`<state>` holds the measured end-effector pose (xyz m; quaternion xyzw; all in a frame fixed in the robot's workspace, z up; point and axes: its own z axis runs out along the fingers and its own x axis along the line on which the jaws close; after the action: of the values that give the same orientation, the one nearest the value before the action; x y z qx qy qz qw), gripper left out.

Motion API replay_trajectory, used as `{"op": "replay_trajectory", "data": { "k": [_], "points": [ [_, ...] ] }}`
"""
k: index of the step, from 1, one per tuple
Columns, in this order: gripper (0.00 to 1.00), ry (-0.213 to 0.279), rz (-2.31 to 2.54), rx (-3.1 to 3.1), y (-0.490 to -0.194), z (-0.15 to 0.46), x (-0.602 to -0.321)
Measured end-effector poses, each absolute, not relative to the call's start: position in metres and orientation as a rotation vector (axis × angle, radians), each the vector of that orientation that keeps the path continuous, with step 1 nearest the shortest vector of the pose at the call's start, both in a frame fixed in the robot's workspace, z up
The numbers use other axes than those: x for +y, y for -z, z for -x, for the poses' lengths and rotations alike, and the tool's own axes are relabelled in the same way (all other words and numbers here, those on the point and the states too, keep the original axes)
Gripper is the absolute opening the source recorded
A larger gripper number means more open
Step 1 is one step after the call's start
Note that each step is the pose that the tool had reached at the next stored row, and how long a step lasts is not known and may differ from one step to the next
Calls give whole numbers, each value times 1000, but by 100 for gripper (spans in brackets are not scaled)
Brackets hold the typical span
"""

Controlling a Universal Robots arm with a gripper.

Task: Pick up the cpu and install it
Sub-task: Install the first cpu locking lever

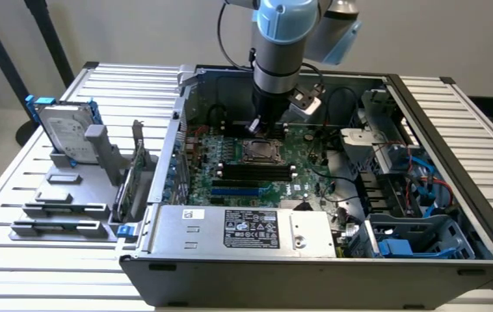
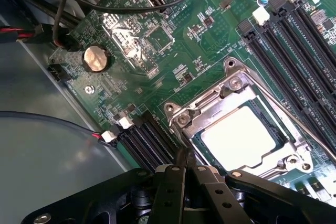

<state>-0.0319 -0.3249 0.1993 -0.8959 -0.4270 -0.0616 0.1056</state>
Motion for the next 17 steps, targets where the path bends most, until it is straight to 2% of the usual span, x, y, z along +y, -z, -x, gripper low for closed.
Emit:
{"op": "replay_trajectory", "data": {
  "k": [17],
  "points": [
    [11,180,2636,-1262,-198,27,-326]
  ]
}}
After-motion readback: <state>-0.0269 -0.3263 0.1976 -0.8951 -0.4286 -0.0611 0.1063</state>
